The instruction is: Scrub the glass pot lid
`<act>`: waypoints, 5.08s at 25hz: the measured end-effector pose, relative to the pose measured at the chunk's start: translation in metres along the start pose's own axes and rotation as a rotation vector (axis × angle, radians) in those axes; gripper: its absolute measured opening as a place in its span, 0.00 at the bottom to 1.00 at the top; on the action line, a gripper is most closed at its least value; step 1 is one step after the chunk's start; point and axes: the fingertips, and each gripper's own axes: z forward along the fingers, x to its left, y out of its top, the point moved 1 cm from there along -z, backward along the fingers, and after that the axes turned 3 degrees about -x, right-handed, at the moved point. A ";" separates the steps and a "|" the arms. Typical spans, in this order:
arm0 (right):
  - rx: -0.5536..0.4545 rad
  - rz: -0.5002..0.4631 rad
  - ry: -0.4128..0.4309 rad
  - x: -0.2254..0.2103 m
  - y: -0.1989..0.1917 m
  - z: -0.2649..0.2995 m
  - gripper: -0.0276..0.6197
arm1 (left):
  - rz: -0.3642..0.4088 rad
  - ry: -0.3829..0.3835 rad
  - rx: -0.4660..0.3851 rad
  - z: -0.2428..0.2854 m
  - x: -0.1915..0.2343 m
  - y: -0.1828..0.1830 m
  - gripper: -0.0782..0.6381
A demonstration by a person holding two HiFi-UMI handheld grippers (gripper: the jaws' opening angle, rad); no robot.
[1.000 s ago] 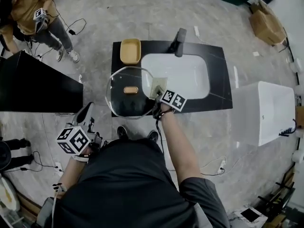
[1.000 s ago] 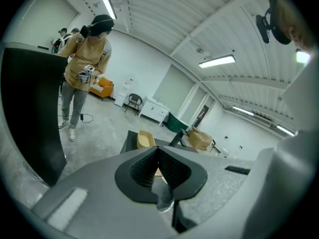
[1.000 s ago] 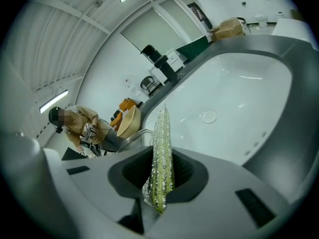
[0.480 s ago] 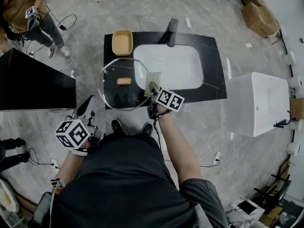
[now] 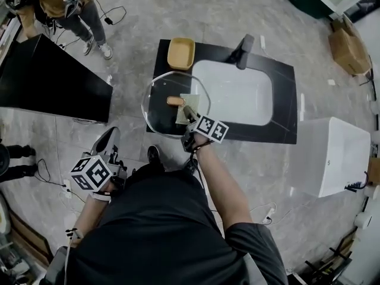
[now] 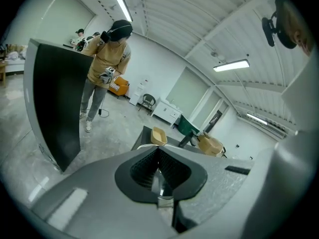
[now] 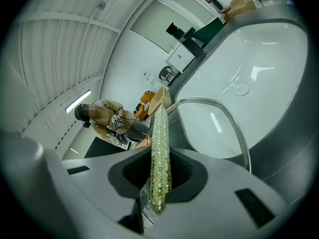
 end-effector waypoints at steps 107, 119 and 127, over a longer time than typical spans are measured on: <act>0.246 -0.847 -0.316 -0.005 0.105 0.041 0.13 | -0.097 0.015 -0.019 0.039 0.053 0.023 0.11; 0.574 -1.474 -0.106 0.063 0.021 0.148 0.13 | -0.223 0.160 -0.097 -0.005 0.092 0.007 0.11; 0.692 -1.673 0.027 0.080 -0.021 0.157 0.13 | -0.261 0.189 -0.127 -0.020 0.107 0.003 0.11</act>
